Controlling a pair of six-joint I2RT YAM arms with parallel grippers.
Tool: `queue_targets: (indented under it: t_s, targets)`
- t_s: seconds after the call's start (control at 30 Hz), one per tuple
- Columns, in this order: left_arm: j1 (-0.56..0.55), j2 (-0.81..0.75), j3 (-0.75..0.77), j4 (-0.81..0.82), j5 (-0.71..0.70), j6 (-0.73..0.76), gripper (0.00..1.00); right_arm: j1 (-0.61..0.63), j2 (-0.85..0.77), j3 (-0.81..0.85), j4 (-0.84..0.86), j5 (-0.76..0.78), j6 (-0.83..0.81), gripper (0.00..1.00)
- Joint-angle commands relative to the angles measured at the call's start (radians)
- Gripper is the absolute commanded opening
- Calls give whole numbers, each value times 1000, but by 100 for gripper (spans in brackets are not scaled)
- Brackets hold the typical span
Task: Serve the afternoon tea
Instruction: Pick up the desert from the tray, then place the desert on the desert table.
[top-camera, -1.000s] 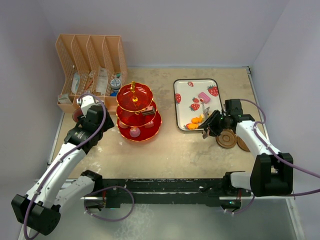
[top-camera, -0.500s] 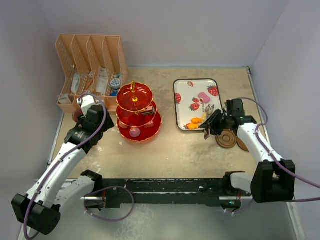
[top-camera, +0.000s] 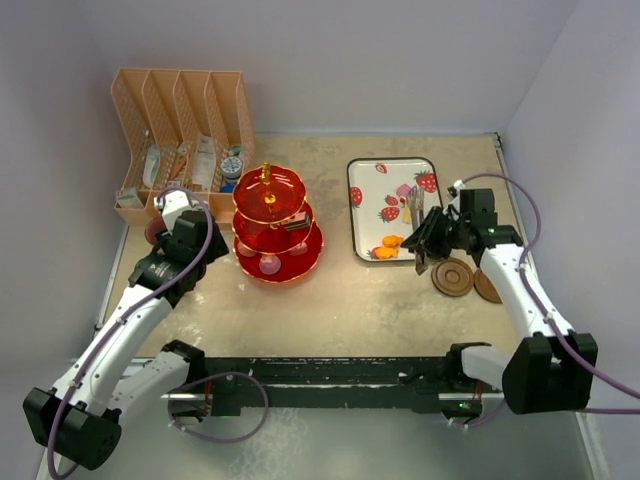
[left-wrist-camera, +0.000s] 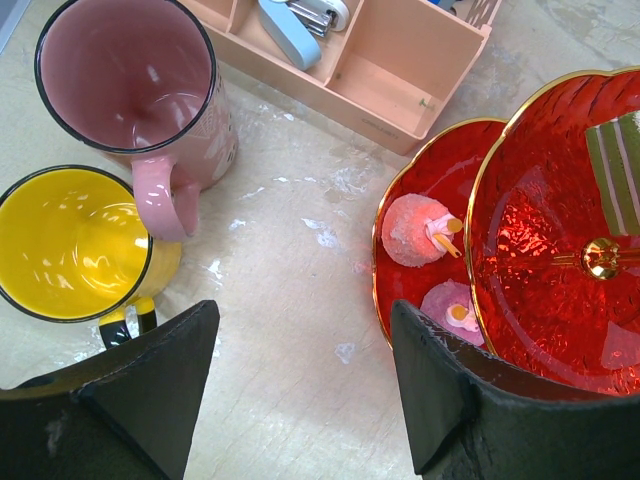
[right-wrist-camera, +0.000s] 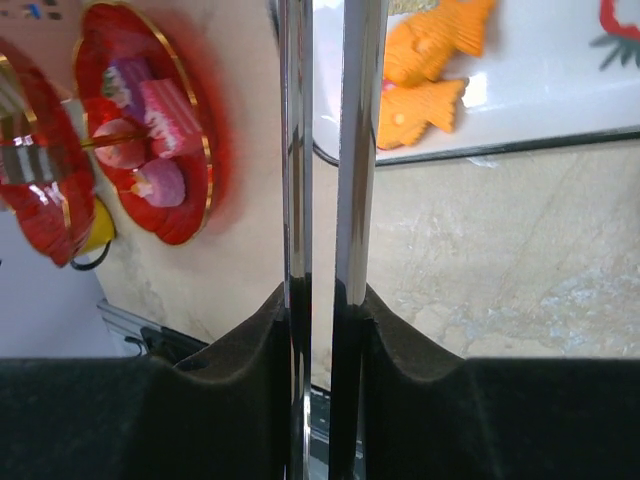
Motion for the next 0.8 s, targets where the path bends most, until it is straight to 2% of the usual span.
queue_targets:
  t_s: [0.0,0.3,0.47,0.53,0.67,0.77]
  targets:
    - [-2,-14,11,17,-13,7,67,-2,-81,104,-39,-82,-126,21]
    - [-1,-20,11,22,-14,6,67,13,-176,163,-103,-277,-142,20]
    - [-1,-22,12,23,-17,6,67,68,-213,175,-106,-356,-101,20]
    - [-2,-27,12,23,-18,4,67,121,-206,185,-110,-347,-85,20]
    - [-2,-36,11,24,-19,3,67,326,-179,169,-44,-305,0,18]
    - [-1,-41,12,20,-22,1,67,378,-187,186,-67,-224,24,17]
